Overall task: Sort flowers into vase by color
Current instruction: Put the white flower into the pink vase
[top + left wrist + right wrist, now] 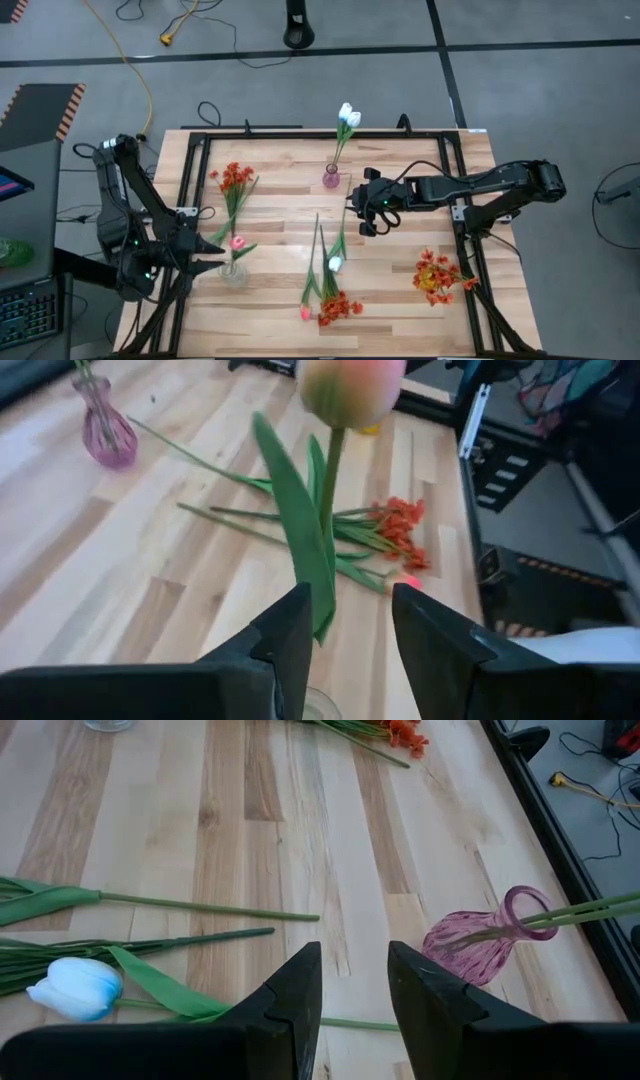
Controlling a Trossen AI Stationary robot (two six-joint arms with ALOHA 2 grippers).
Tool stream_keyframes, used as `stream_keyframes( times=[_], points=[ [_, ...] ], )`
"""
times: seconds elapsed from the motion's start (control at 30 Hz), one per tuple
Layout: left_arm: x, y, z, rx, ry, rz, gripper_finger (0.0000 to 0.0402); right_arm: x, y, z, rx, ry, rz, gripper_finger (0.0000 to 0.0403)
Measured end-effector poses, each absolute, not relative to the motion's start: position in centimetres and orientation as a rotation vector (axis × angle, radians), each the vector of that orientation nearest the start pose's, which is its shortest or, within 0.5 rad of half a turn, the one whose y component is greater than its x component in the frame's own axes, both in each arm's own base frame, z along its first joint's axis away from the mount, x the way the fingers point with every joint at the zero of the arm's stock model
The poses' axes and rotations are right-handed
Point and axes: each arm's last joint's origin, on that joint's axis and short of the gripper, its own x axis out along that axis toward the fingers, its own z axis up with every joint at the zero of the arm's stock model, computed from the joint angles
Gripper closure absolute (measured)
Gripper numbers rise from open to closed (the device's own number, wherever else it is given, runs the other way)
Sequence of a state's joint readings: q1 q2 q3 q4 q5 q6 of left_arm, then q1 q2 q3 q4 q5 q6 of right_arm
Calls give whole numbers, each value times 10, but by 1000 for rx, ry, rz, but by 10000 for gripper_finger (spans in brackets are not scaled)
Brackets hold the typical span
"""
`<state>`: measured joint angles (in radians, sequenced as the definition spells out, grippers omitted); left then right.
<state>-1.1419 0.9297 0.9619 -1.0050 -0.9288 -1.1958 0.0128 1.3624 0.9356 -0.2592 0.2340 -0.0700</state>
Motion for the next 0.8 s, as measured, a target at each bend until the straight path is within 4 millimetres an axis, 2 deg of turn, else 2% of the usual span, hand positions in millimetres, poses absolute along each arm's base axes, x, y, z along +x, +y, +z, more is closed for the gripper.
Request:
stream_keyframes(
  times=[0.17,0.43,0.8],
  points=[
    [78,-115,322,-386,477,97,277,288,-3,254,-152,690,-189,260],
    [66,-81,332,-433,375,149,290,288,-3,255,-151,680,-184,260],
    [70,-52,339,-457,258,340,292,292,-1,259,-203,619,23,260]
  ],
)
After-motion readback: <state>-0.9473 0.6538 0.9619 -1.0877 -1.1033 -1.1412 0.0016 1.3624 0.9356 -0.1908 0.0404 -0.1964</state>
